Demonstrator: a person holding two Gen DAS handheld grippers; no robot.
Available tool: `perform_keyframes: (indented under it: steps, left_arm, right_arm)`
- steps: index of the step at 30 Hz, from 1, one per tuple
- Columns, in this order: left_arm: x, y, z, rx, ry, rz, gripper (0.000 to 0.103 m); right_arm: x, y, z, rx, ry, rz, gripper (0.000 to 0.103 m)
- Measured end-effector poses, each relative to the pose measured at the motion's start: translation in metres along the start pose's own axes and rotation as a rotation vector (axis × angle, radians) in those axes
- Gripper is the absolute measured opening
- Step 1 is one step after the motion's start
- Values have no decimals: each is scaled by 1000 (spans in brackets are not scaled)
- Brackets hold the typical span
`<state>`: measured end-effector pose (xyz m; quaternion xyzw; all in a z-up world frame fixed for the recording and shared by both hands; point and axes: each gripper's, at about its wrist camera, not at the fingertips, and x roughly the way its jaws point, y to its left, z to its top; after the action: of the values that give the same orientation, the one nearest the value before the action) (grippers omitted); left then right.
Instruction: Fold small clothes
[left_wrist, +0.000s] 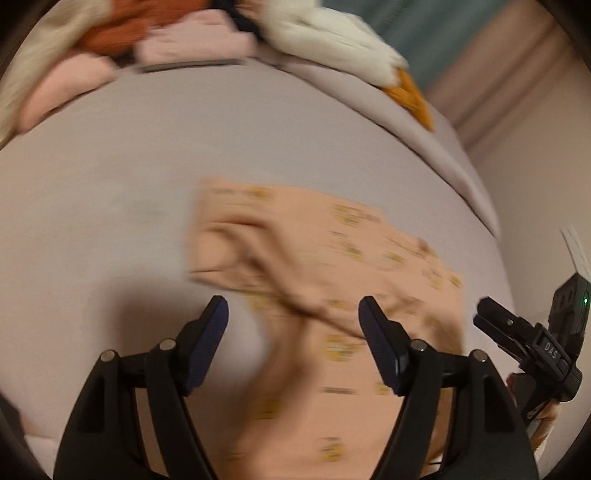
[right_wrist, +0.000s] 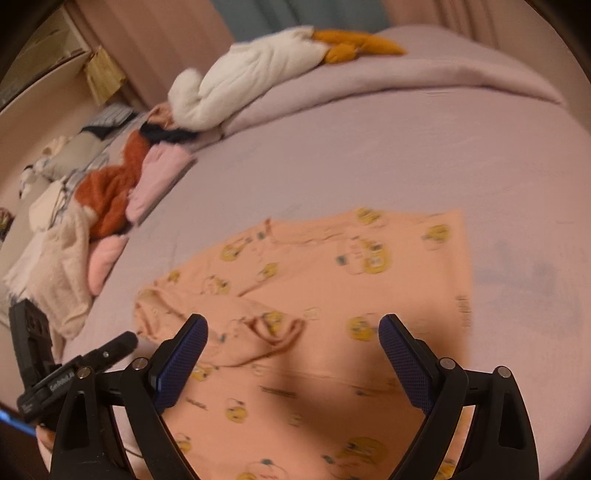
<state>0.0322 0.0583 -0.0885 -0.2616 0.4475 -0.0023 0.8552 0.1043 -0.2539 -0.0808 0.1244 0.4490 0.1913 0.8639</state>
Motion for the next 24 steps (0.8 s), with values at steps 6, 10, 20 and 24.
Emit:
perform_keyframes:
  steps: [6,10,20,24]
  left_arm:
    - [-18,54,-5,-142,-14,81,71]
    - [-26,70,-9,-188,-22,103,71]
    - [-26,76,-6,-185,-13,91,71]
    - [-18,66,2,-159,-8,77,71]
  right_arm:
    - [47,5,0,59,132,76,83]
    - [66,-1,-3,130,196,78,58]
    - [26,23,12,23,59,103,12]
    - [-14,35,28,-49,-74,87,12]
